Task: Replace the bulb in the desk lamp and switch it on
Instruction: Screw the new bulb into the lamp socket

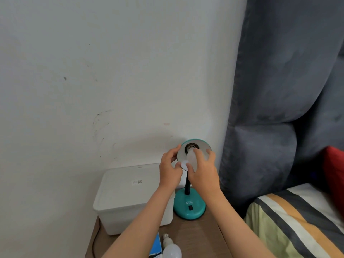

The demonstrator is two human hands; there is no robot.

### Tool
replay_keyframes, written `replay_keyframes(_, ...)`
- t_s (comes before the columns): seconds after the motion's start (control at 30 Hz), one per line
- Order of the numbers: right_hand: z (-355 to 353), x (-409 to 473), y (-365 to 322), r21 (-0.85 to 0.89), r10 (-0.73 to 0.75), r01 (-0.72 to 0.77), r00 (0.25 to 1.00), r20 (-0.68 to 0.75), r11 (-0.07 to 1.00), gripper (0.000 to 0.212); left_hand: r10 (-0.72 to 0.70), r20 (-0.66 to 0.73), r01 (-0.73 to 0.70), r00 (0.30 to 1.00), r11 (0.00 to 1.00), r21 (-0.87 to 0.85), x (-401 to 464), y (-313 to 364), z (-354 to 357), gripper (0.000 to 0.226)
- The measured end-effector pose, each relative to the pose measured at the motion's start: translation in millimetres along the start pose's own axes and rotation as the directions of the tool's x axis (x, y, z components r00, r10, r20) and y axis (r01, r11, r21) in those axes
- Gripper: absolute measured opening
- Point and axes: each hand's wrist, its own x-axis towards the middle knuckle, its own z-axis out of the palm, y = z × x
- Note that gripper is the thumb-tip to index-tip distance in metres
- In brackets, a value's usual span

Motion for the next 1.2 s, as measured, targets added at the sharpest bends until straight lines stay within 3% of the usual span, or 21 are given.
replay_keyframes(0.1,-1.9,0.2,2.6,0.002,0.018,-0.018,0.999,0.029,1.0,0.047,0.004,0.0,-0.004,1.0,1.0,-0.002,0.0,-0.1,0.2,0.068)
replay_keyframes(0.23,-3.1,3.8,1.0,0.041,0.12,-0.117,0.991,-0.056,0.992,0.049,0.007,0.013,-0.007,1.0,1.0,0.012,-0.1,1.3,1.3,0.064)
replay_keyframes(0.4,4.3,-7.7,1.9,0.048,-0.03,0.033,0.998,-0.055,0.998,0.048,0.001,0.016,-0.001,1.0,1.0,0.007,0.1,0.0,-0.3,0.062)
replay_keyframes(0.6,1.1,2.3,3.0,0.173,0.151,-0.125,0.977,-0.148,0.977,0.042,0.014,0.007,-0.015,1.0,1.0,0.024,-1.6,2.1,1.1,0.063)
replay_keyframes(0.77,6.7,-7.0,6.7,0.075,-0.049,0.055,0.995,-0.084,0.996,0.046,0.007,0.006,-0.007,1.0,1.0,0.009,-1.9,2.6,0.7,0.066)
replay_keyframes(0.93,7.9,0.4,8.5,0.214,0.112,-0.076,0.98,-0.162,0.974,0.048,0.018,0.005,-0.018,1.0,1.0,0.023,-3.6,2.1,0.5,0.063)
replay_keyframes(1.1,9.7,-7.0,3.2,0.121,-0.029,0.053,0.981,-0.19,0.991,0.041,-0.001,0.0,0.001,1.0,1.0,0.011,-4.6,3.7,2.4,0.062)
replay_keyframes(1.2,10.7,-5.4,4.7,0.182,0.053,-0.02,0.983,-0.178,0.983,0.038,0.009,-0.002,-0.008,1.0,1.0,0.022,-5.1,3.5,1.3,0.063)
